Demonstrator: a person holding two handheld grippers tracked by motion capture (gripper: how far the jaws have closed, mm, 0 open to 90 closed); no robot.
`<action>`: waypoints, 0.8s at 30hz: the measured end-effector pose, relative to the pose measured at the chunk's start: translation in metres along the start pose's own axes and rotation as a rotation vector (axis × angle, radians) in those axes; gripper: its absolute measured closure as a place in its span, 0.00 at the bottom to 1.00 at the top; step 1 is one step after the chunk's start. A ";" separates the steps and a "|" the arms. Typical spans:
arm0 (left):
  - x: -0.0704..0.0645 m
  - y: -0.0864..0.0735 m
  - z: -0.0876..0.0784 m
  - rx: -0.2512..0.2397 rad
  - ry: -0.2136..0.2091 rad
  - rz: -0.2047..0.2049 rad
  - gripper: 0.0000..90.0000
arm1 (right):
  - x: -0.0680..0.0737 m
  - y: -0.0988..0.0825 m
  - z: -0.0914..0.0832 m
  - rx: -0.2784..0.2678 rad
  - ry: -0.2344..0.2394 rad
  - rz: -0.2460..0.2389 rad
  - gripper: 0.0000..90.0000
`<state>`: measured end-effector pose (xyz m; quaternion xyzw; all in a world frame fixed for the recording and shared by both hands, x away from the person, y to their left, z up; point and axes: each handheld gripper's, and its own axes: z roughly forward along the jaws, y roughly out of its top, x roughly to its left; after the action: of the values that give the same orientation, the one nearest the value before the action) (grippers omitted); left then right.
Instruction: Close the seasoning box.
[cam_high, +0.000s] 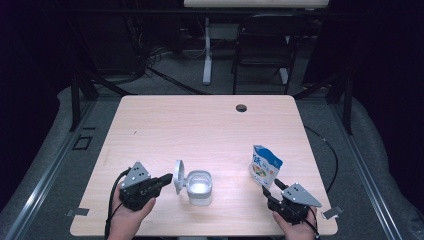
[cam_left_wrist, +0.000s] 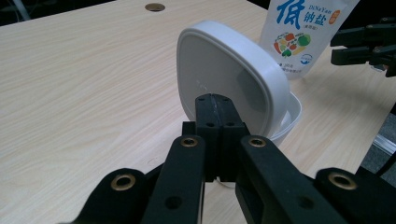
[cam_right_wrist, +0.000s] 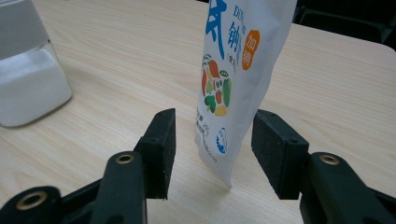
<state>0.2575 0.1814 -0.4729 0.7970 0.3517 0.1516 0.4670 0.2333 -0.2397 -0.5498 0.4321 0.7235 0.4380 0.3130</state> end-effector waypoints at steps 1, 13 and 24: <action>-0.001 0.000 0.000 -0.001 0.002 0.001 1.00 | 0.000 0.000 0.000 -0.001 -0.001 0.003 0.56; -0.005 0.005 0.006 -0.004 -0.012 0.006 1.00 | 0.002 -0.002 -0.002 -0.004 0.003 0.012 0.56; -0.014 0.008 0.018 -0.001 -0.050 0.022 1.00 | 0.004 -0.004 -0.003 0.008 0.010 0.021 0.56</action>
<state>0.2610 0.1575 -0.4736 0.8042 0.3311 0.1368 0.4743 0.2280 -0.2377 -0.5525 0.4387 0.7223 0.4403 0.3032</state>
